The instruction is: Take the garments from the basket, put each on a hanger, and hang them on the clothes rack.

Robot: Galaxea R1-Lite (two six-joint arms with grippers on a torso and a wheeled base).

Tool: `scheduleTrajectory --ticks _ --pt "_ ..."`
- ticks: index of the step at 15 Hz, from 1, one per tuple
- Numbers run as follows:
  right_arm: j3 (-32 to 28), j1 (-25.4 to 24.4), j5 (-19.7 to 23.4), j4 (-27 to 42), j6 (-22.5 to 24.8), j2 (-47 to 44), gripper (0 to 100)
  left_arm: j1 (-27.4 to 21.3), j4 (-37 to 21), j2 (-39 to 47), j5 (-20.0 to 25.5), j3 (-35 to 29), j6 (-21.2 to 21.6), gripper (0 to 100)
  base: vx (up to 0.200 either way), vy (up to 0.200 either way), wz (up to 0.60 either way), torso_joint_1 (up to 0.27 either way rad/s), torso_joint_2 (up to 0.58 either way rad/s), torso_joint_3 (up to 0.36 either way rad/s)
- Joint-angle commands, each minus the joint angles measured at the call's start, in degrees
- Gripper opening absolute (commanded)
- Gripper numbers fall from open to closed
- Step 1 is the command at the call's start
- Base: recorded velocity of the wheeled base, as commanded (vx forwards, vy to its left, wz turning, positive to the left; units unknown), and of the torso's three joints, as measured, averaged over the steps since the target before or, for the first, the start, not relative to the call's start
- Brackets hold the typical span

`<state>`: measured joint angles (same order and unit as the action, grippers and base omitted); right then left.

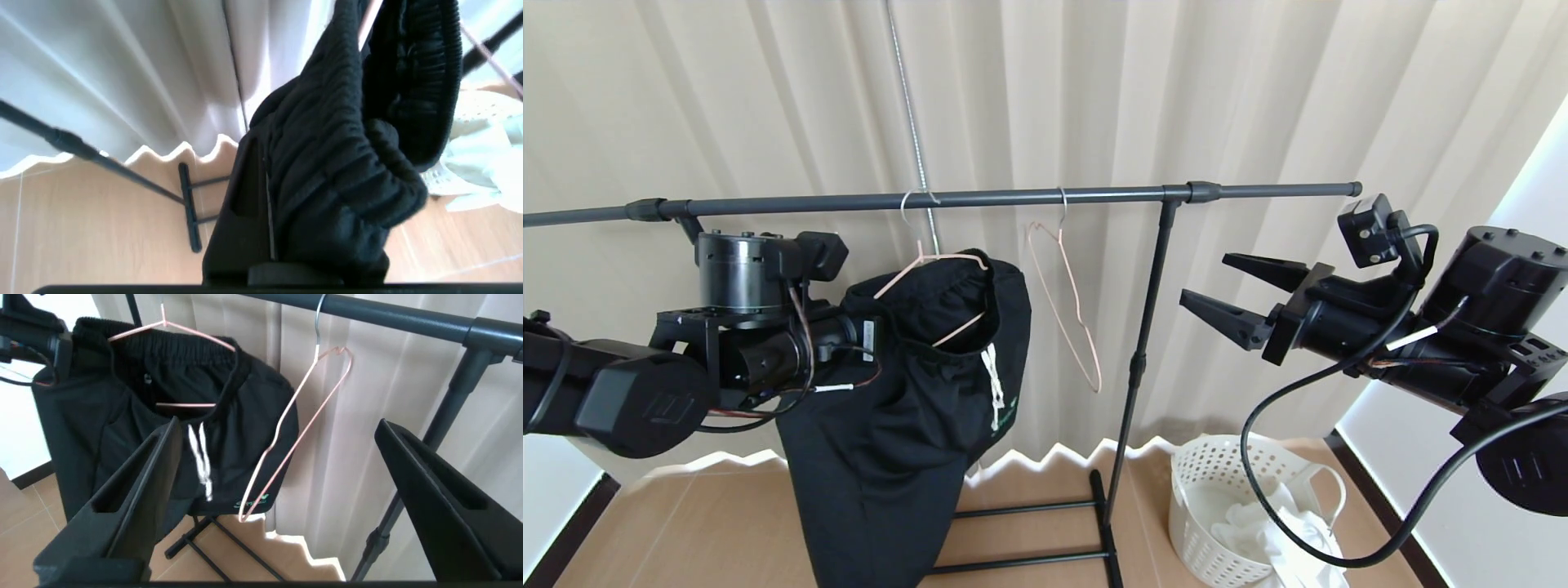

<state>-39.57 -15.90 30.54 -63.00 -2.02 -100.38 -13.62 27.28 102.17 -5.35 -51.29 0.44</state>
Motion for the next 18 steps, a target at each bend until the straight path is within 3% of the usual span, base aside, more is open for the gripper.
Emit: scheduleTrajectory --ticks 1,9,18 --pt "0.0 0.0 0.0 0.0 0.0 -0.1 100 0.0 0.1 1.9 0.1 -1.9 -0.1 0 0.000 0.000 0.00 0.000 0.00 0.000" --pt "-0.1 0.1 0.0 -0.1 0.0 -0.8 100 -0.4 0.1 9.5 -0.2 -13.4 -0.8 0 0.000 0.000 0.00 0.000 0.00 0.000" --pt "-0.2 0.1 0.0 -0.1 0.1 -1.2 100 -0.1 0.1 16.9 -1.7 -20.4 -3.0 0 0.000 0.000 0.00 0.000 0.00 0.000"
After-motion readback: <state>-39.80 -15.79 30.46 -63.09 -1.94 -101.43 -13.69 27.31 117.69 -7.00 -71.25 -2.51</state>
